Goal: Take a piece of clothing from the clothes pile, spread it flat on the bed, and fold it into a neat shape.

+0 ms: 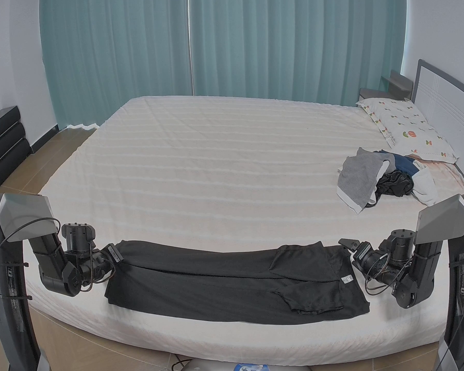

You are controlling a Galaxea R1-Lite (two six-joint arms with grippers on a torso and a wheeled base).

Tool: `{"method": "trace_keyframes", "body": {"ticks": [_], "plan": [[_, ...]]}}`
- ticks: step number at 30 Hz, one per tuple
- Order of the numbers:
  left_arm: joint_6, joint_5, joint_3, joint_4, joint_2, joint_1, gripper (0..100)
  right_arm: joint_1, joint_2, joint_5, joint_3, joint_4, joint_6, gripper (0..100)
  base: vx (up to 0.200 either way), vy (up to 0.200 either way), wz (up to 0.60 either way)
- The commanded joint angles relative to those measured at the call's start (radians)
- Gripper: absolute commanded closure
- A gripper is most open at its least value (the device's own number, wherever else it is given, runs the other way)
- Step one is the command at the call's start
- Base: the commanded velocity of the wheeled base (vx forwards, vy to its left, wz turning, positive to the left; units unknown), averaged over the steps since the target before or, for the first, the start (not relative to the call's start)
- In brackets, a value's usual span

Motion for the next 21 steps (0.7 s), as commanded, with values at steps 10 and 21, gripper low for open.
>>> {"method": "trace_keyframes", "body": {"ticks": [10, 21], "plan": [[-0.002, -0.037, -0.013, 0.035, -0.047, 0.049, 100, -0.055, -0.032, 0.021, -0.009, -0.002, 0.012, 0, 0.000, 0.000, 0.00], [-0.009, -0.143, -0.033, 0.147, -0.080, 0.086, 100, -0.051, -0.015, 0.036, -0.009, -0.001, 0.012, 0, 0.000, 0.000, 0.00]]}}
